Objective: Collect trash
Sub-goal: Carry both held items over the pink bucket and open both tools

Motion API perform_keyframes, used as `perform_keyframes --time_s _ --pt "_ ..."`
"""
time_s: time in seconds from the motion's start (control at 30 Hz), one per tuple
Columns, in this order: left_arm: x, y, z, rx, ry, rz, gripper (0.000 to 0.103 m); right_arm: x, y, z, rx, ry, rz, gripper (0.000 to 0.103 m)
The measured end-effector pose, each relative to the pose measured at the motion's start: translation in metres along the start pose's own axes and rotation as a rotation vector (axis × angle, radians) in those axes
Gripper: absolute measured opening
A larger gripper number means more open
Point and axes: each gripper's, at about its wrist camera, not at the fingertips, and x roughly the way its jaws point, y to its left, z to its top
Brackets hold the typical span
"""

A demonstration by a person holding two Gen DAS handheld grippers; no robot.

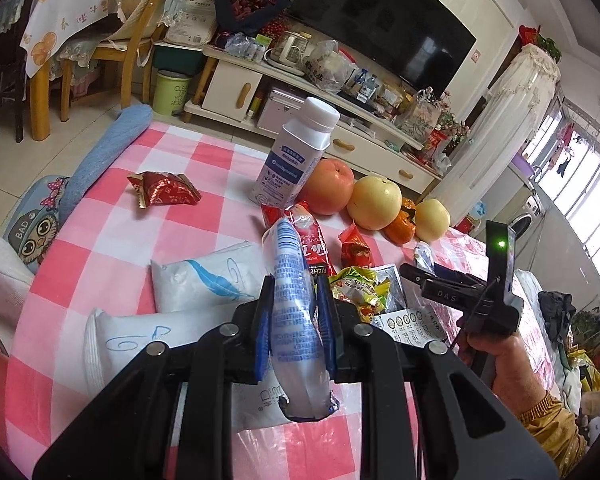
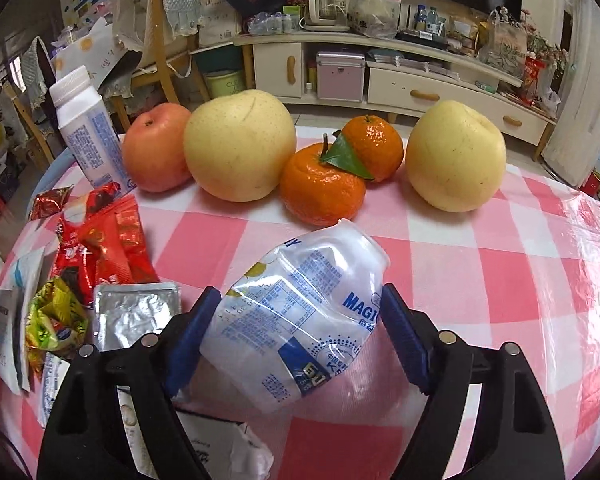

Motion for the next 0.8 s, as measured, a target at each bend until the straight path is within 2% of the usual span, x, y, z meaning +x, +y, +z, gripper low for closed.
perform_keyframes --time_s 0.17,0.3,0.63,0.8 --pt "-0.013 0.010 0.002 -0.033 -0.025 0.001 0.023 -0.029 0.010 0.002 0.015 -0.059 0.023 0.080" --pt "-0.027 0.015 0.005 -0.032 -0.046 0.025 0.023 -0.057 0.033 0.000 -0.009 -0.101 0.051 0.080" --pt "-0.069 0.039 0.013 -0.035 -0.072 0.074 0.023 -0.133 0.141 -0.016 -0.142 -0.211 0.176 0.080" --pt "-0.089 0.054 0.015 -0.050 -0.091 0.086 0.023 -0.160 0.199 -0.031 -0.212 -0.233 0.262 0.080"
